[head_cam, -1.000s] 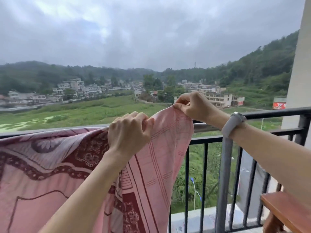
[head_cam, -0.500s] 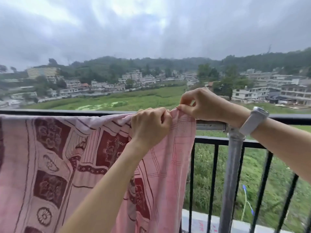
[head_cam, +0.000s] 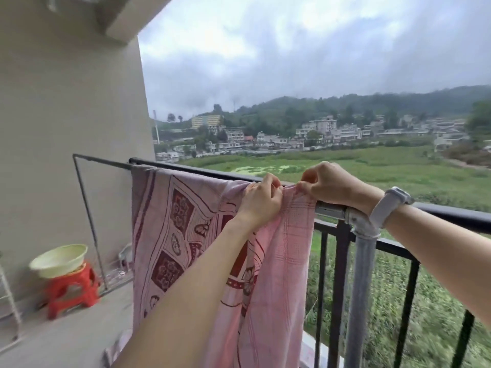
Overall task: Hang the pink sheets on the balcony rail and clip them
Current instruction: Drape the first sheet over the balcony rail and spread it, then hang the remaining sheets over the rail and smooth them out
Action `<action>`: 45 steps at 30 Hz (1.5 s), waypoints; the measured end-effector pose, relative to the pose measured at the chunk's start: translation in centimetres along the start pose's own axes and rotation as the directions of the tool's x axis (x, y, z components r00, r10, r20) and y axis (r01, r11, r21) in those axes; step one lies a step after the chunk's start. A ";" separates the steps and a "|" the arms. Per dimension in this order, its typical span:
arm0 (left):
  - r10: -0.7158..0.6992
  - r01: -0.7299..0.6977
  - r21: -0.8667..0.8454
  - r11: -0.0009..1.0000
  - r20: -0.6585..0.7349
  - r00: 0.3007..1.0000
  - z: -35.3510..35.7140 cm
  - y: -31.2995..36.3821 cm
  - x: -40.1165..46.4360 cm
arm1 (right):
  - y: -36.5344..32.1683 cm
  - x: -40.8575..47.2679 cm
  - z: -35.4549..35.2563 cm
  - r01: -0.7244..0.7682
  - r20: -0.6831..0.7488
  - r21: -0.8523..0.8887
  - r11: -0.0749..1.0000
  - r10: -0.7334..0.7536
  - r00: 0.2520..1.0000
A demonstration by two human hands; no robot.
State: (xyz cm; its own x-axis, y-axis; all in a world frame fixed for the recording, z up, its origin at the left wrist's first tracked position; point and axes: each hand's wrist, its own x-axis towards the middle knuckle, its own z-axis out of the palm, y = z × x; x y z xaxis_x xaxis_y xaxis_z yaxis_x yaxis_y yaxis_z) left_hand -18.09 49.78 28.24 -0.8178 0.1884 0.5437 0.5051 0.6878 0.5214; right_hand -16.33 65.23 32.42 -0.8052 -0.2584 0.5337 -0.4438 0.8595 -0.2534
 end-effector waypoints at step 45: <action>-0.169 0.186 -0.032 0.982 -0.594 0.787 -10.8 0.7 -1.6 | -5.3 8.1 0.5 0.520 0.095 0.037 0.854 -0.521 0.849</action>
State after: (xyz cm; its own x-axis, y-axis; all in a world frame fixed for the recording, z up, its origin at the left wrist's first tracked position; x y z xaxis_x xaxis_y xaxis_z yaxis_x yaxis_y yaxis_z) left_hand -13.47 42.39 34.87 -0.5650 -0.3840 0.7303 0.3522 0.6882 0.6343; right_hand -20.72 58.37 37.63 -0.4895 -0.7085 0.5084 -0.8117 0.5832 0.0313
